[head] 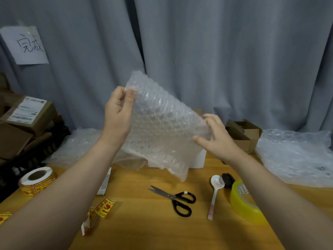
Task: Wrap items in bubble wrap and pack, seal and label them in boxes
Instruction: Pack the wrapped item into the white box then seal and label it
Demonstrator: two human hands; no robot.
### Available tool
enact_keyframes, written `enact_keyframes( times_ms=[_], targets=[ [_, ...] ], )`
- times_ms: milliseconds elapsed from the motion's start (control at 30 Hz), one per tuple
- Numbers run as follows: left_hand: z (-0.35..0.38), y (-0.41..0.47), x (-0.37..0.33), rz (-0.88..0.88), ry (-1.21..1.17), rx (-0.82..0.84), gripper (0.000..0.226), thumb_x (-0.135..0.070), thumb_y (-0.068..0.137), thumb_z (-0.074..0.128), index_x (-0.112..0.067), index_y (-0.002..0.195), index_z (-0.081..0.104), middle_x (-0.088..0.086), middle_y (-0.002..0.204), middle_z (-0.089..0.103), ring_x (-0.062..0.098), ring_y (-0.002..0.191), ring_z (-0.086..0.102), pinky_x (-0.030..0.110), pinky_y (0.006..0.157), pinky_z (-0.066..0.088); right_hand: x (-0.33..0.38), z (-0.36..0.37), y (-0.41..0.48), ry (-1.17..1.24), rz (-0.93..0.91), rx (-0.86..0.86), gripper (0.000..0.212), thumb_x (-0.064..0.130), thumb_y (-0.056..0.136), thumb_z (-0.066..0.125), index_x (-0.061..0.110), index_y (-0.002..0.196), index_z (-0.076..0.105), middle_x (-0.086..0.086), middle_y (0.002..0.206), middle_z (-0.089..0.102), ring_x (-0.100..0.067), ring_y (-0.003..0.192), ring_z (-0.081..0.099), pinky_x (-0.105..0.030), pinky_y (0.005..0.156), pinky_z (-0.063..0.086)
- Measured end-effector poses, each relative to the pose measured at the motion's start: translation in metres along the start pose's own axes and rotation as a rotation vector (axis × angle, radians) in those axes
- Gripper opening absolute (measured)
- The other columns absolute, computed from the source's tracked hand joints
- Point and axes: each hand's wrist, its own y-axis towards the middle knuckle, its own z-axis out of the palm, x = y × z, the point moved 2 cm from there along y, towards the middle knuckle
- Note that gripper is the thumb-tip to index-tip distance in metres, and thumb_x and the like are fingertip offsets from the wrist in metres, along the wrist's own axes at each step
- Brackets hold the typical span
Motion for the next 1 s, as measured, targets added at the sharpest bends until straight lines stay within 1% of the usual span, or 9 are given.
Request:
enact_keyframes(
  times_ms=[100,267,333,400,467,533,700,867,1000],
  targets=[
    [0.012,0.005,-0.005,0.067,0.024,0.097,0.026,-0.016,0.101,0.04,-0.004,0.079,0.045,-0.004,0.069,0.038,-0.001,0.061,0.035,0.014,0.06,0.032,0.026,-0.003,0.004,0.134,-0.045,0.079,0.092,0.034,0.077,0.073,0.037,0.147,0.014,0.012,0.153,0.021,-0.012,0.143,0.018,-0.043,0.117,0.023],
    [0.032,0.008,-0.014,0.151,0.089,0.25,0.032,-0.021,0.101,0.036,0.0,0.079,0.046,-0.007,0.07,0.036,-0.001,0.063,0.036,0.013,0.062,0.033,0.055,-0.005,0.026,-0.206,-0.132,-0.013,0.121,0.069,0.061,0.072,0.033,0.152,0.0,0.005,0.16,-0.004,-0.017,0.147,-0.002,-0.046,0.119,0.002],
    [0.036,0.016,-0.02,0.239,0.162,0.226,0.039,-0.028,0.101,0.033,0.001,0.077,0.045,-0.009,0.073,0.034,0.0,0.066,0.035,0.016,0.067,0.032,0.056,-0.005,0.036,-0.244,-0.086,0.011,0.106,0.065,0.063,0.073,0.025,0.149,0.026,-0.002,0.16,0.002,-0.023,0.146,0.003,-0.044,0.118,0.004],
    [0.04,0.026,-0.022,0.373,0.262,0.157,0.039,-0.037,0.1,0.03,-0.007,0.08,0.045,-0.009,0.079,0.036,0.004,0.073,0.036,0.02,0.075,0.033,0.058,-0.003,0.045,-0.121,-0.06,0.057,0.062,0.046,0.073,0.077,0.013,0.122,0.059,-0.01,0.139,0.049,-0.021,0.128,0.043,-0.038,0.109,0.03],
    [0.041,0.035,-0.02,0.415,0.402,0.028,0.03,-0.043,0.098,0.036,-0.018,0.092,0.051,-0.001,0.095,0.041,0.011,0.089,0.039,0.024,0.085,0.029,0.058,0.002,0.054,0.133,0.016,0.063,0.027,0.028,0.079,0.075,0.013,0.099,0.067,-0.004,0.1,0.07,-0.016,0.093,0.065,-0.034,0.083,0.051],
    [0.041,0.035,-0.017,0.332,0.559,-0.076,0.033,-0.041,0.093,0.051,-0.014,0.111,0.053,0.008,0.113,0.042,0.018,0.104,0.037,0.025,0.09,0.021,0.051,0.003,0.061,0.335,0.137,-0.068,0.016,0.017,0.079,0.072,0.015,0.094,0.067,-0.005,0.091,0.072,-0.02,0.085,0.068,-0.037,0.075,0.055],
    [0.05,0.006,0.011,0.055,0.74,0.429,0.044,-0.045,0.092,0.052,-0.015,0.124,0.048,0.005,0.119,0.045,0.023,0.106,0.051,0.036,0.093,0.041,0.027,0.002,0.058,0.78,0.405,-0.323,0.01,0.003,0.083,0.064,0.012,0.085,0.066,-0.006,0.082,0.069,-0.016,0.07,0.07,-0.03,0.063,0.057],
    [0.055,-0.018,0.034,-0.469,0.189,0.512,0.107,-0.083,0.06,0.053,-0.028,0.145,0.021,-0.005,0.147,0.033,0.013,0.127,0.046,0.038,0.107,0.038,0.024,0.012,0.047,1.279,0.515,0.075,0.031,0.011,0.089,0.062,-0.002,0.117,0.061,-0.022,0.11,0.066,-0.032,0.092,0.068,-0.042,0.078,0.058],
    [0.06,-0.016,0.023,-0.517,-0.251,0.427,0.078,-0.065,0.07,0.066,-0.023,0.132,0.046,-0.007,0.122,0.064,0.009,0.109,0.063,0.031,0.092,0.051,0.031,0.018,0.046,1.159,0.354,0.208,0.037,0.02,0.088,0.062,0.005,0.122,0.061,-0.013,0.113,0.069,-0.027,0.105,0.066,-0.039,0.088,0.055]
  ],
)
